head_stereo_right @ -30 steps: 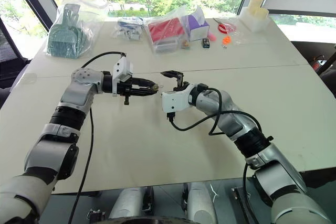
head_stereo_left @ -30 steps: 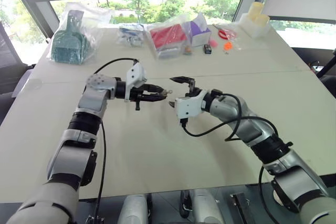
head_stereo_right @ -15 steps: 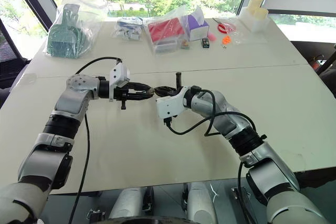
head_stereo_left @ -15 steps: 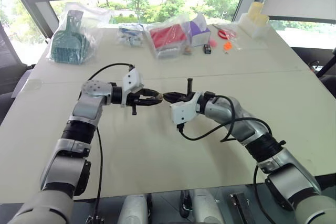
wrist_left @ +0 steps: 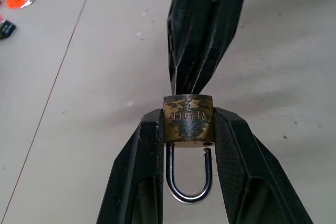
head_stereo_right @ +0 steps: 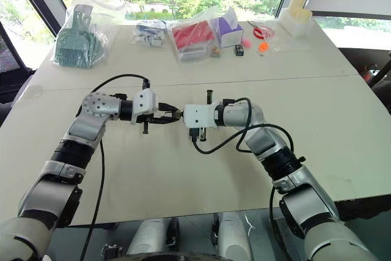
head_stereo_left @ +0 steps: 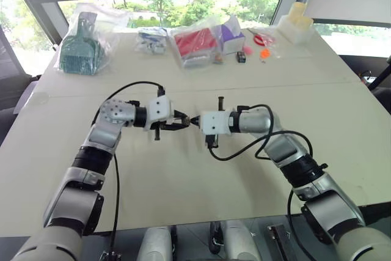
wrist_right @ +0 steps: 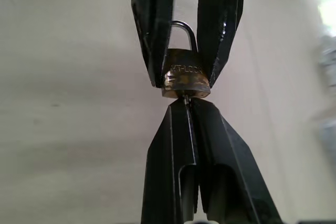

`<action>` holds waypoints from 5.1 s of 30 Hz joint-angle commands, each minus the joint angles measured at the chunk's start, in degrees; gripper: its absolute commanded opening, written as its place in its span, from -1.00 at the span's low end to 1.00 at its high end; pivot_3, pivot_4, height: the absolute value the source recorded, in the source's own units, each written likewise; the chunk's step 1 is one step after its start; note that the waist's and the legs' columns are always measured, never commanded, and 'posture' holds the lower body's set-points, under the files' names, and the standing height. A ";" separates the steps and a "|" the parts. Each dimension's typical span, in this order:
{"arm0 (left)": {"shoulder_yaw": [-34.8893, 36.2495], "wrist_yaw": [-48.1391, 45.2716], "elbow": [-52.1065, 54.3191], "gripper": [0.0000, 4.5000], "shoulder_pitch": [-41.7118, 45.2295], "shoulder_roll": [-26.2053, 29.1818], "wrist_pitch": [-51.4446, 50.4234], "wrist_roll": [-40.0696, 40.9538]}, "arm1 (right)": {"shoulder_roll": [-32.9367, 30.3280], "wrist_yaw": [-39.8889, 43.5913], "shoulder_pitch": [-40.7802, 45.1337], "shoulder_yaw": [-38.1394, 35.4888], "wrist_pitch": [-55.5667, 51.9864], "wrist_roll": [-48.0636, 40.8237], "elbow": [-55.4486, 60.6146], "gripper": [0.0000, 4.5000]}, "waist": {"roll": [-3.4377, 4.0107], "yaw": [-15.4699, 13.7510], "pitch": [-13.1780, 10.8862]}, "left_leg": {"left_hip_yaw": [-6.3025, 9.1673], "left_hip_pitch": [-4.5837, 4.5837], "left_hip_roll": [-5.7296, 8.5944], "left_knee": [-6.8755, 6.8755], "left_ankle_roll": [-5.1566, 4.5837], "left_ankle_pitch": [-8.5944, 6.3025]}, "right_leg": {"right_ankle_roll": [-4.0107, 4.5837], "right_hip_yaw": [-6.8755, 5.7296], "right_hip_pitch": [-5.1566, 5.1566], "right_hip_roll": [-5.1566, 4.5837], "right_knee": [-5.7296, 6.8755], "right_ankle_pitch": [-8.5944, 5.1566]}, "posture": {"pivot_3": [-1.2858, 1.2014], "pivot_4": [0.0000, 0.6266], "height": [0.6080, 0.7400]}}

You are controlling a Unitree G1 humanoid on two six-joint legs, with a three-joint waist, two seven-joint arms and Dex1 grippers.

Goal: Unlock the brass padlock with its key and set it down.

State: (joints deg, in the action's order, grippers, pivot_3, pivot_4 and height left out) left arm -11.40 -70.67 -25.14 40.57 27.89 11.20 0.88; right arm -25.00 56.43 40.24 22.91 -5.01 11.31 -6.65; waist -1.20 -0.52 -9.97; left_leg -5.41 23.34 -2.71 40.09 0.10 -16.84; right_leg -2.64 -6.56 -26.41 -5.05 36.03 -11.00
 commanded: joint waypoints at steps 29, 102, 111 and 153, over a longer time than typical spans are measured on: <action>2.77 -7.31 6.70 -0.66 5.04 1.04 -21.34 12.49 | -4.45 -30.64 3.07 1.40 46.01 20.85 -9.81 1.00 | 0.02 0.34 -0.01 | -0.07 -0.03 0.01 -0.01 0.04 0.02 | -0.02 0.06 -0.02 0.01 0.01 -0.01 | 0.03 -0.52 1.00; 8.19 -1.24 21.35 -0.99 -7.87 9.89 -34.96 21.09 | -4.98 -37.14 4.42 2.76 55.37 26.23 -13.85 -1.00 | 0.05 1.27 -0.03 | -0.11 -0.06 -0.01 -0.04 0.08 0.04 | -0.01 0.14 -0.03 0.00 0.03 -0.02 | 0.03 -0.52 1.00; 6.93 -0.19 17.28 -0.99 -7.66 9.13 -30.88 17.93 | -4.92 -36.73 4.27 2.63 55.31 25.95 -13.11 -1.00 | 0.05 1.25 -0.03 | -0.11 -0.06 0.00 -0.04 0.07 0.04 | -0.01 0.13 -0.03 0.00 0.03 -0.02 | 0.03 -0.52 1.00; 15.94 7.55 32.76 -1.00 -24.43 16.07 -38.37 25.27 | -9.56 -19.88 0.20 5.15 48.54 12.08 -18.24 0.99 | 0.12 0.91 -0.06 | -0.15 -0.18 -0.04 -0.08 0.07 0.03 | -0.01 0.18 0.09 -0.07 0.00 -0.02 | 0.03 -0.52 1.00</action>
State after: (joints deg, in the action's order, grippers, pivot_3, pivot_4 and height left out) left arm 2.12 -63.41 5.55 16.17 43.07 -27.04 24.88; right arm -32.26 30.00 42.26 29.72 46.28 29.90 -29.16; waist -1.08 0.38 -10.03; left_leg -5.55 23.16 -2.74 40.00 0.17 -16.81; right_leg -2.66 -6.38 -26.31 -5.12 36.02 -11.02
